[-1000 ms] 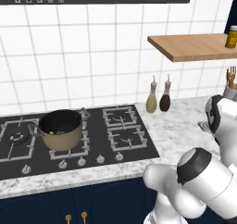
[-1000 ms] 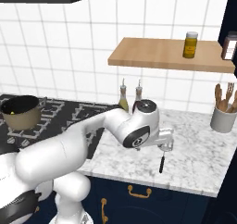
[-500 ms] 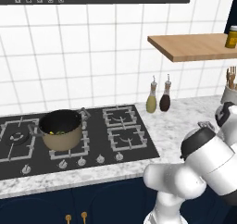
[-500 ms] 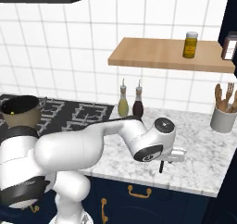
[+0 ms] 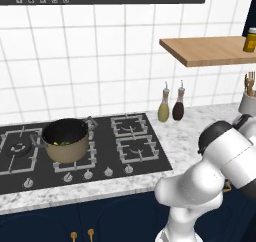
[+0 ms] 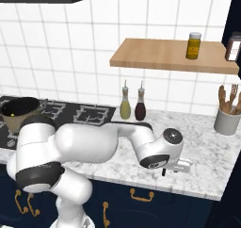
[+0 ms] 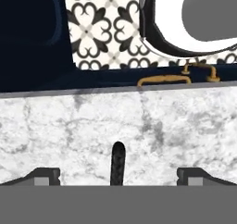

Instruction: Put the lime and lemon in the pot. Retrieve the spatula and lightly stir the vegetables in the pot.

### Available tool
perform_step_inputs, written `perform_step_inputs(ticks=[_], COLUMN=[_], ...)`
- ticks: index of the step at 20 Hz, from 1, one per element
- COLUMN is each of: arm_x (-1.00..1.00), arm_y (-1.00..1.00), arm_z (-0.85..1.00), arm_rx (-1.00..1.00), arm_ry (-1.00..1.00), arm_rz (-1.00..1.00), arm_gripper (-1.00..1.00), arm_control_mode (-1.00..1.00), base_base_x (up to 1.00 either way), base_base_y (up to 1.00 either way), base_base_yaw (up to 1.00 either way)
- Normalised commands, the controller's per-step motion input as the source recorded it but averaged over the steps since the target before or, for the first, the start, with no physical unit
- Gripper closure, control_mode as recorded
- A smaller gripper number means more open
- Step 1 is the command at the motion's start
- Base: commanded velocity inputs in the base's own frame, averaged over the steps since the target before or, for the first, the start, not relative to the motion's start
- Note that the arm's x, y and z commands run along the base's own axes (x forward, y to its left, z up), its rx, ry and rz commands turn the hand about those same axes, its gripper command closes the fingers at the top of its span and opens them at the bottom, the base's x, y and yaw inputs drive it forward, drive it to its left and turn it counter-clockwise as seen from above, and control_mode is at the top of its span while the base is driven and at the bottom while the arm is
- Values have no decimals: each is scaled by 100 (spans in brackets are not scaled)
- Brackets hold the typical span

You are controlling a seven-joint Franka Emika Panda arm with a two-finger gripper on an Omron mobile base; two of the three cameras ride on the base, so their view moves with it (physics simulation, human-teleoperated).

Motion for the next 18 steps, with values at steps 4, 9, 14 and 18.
perform_step_inputs(ticks=[4, 9, 14, 18], arm_x=[38, 5, 0, 0], arm_y=[0, 0, 0, 0], arm_z=[-38, -28, -24, -20], arm_rx=[0, 0, 0, 0], arm_ry=[0, 0, 0, -1], arm_rz=[-9, -4, -3, -1], arm_gripper=[-100, -100, -100, -100], arm_control_mode=[-100, -100, -100, -100], base_base_x=[0, 0, 0, 0], base_base_y=[0, 0, 0, 0], base_base_yaw=[0, 0, 0, 0])
